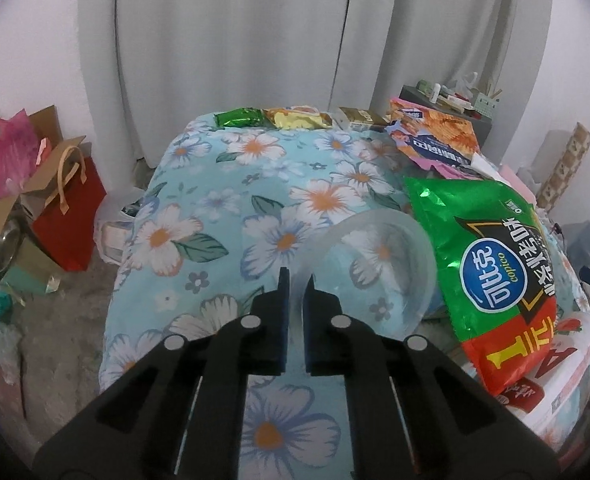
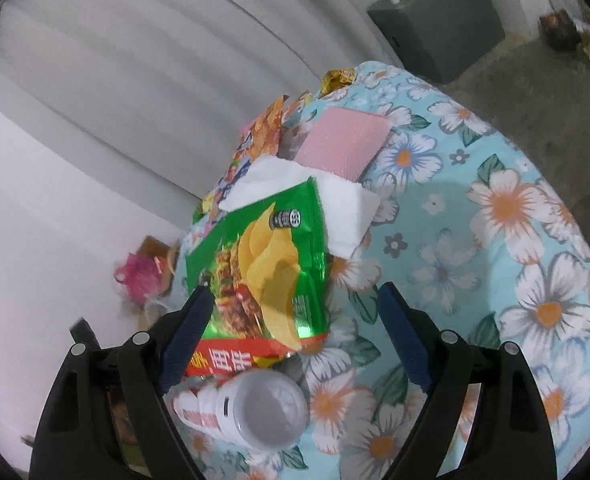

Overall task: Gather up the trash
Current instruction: 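Grasp the pink sponge with the right tool and lift it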

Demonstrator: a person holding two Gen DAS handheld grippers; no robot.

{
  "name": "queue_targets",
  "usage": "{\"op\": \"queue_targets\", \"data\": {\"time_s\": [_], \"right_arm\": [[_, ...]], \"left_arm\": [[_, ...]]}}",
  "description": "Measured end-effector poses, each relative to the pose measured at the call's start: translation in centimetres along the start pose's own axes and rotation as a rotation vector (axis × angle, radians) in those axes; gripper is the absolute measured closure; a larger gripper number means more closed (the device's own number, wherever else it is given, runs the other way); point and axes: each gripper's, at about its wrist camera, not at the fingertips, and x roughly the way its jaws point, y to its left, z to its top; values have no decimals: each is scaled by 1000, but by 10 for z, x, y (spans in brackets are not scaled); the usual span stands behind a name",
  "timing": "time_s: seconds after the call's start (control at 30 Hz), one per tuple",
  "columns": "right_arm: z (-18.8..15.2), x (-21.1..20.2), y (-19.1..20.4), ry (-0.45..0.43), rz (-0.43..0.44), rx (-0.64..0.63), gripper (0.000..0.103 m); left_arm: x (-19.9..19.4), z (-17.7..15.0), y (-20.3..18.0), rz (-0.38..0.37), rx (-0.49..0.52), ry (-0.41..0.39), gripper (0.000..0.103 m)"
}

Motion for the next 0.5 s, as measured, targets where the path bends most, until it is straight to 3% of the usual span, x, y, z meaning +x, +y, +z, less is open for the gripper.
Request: {"op": "queue_targets", "data": {"time_s": [0.27,0.5], "right_arm": [[31,18,-18,-9,31,87,20],[84,53,-49,-3,42,214,20]], "left_arm": [[-10,0,16,3,-63,-33,99],[-12,0,41,-57,-187,-43,99]]}}
